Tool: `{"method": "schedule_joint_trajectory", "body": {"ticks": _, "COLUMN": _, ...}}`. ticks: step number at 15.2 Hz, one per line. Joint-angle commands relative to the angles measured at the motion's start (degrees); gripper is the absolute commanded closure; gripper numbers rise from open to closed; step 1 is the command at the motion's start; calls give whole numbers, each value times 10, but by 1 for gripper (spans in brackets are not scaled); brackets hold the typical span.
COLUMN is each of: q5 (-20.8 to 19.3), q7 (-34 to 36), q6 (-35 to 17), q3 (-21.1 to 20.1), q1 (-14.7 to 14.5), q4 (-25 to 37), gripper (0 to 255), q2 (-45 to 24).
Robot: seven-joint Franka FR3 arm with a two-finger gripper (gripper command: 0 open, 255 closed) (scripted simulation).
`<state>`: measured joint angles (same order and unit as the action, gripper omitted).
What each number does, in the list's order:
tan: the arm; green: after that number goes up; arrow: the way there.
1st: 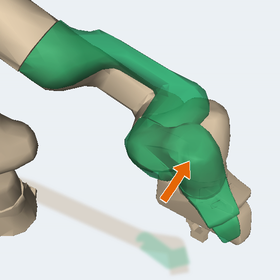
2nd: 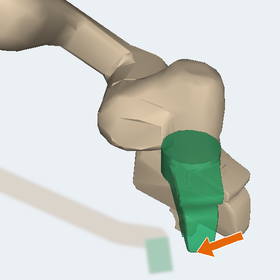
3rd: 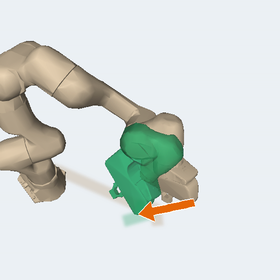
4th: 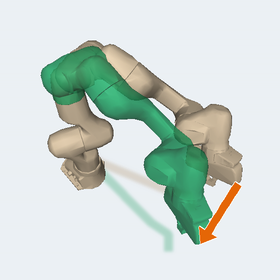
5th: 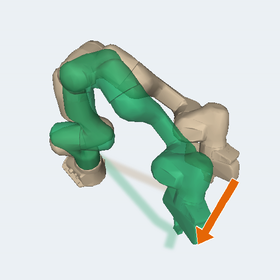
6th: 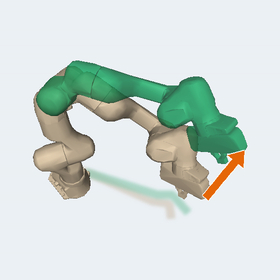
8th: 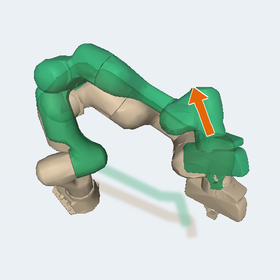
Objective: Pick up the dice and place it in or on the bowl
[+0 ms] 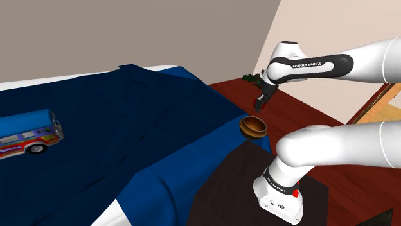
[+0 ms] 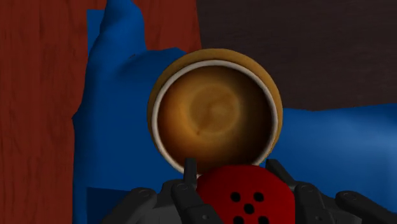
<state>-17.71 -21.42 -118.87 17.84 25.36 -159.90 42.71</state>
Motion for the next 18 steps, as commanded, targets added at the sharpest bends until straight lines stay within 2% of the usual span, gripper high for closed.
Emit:
{"method": "schedule_joint_trajectory", "body": {"ticks": 1, "q5": -13, "q7": -16, "q6": -8, "q3": 15, "q1": 12, "q4": -6, "gripper": 255, "q2": 0}}
{"method": "schedule_joint_trajectory", "body": {"ticks": 14, "q5": -42, "q7": -5, "q6": -147, "q3": 43, "q1": 19, "q4": -67, "gripper": 255, "q2": -79}}
{"method": "schedule_joint_trajectory", "body": {"ticks": 18, "q5": -42, "q7": -5, "q6": -147, "q3": 43, "q1": 19, "q4": -67, "gripper": 255, "q2": -79}}
